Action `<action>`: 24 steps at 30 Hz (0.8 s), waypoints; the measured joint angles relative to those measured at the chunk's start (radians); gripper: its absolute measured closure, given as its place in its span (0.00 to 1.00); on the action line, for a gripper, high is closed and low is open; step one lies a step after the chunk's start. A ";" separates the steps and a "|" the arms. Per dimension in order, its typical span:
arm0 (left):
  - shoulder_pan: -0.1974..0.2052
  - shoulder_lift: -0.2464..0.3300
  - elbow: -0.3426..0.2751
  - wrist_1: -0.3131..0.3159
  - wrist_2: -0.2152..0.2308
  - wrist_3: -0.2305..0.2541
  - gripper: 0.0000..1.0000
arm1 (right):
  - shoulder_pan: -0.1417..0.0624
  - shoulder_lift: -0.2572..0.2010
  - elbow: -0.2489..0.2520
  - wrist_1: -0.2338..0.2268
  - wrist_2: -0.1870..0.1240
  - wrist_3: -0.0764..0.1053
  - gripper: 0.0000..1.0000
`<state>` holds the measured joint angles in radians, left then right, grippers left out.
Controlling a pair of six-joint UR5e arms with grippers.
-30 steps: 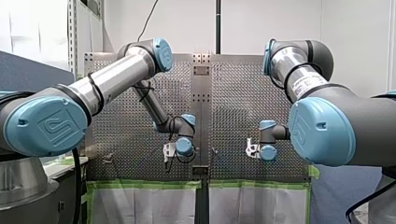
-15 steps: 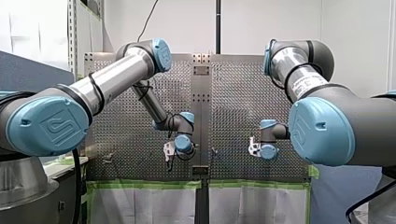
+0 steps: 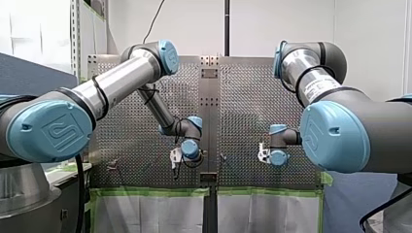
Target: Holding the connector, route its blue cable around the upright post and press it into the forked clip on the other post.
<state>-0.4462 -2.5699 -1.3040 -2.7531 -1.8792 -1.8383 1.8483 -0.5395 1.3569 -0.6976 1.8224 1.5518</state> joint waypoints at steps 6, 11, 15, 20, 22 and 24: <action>-0.003 0.001 -0.001 -0.046 0.046 0.013 0.42 | 0.008 0.000 0.000 0.016 -0.023 -0.002 1.00; -0.007 0.003 -0.014 -0.084 0.089 0.052 0.00 | 0.018 0.000 0.000 0.031 -0.041 -0.003 1.00; -0.009 0.006 -0.042 -0.094 0.123 0.074 0.00 | 0.022 0.000 0.001 0.043 -0.044 -0.004 1.00; -0.012 0.020 -0.087 -0.074 0.164 0.080 0.00 | 0.027 0.001 0.000 0.051 -0.044 -0.002 1.00; -0.014 0.033 -0.105 -0.059 0.179 0.081 0.00 | 0.028 0.001 0.001 0.052 -0.046 0.000 1.00; -0.016 0.050 -0.125 -0.040 0.197 0.081 0.00 | 0.029 0.001 0.000 0.053 -0.048 0.001 1.00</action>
<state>-0.4624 -2.5201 -1.4285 -2.7934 -1.6825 -1.7578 1.8770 -0.5385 1.3574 -0.6449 1.7739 1.5532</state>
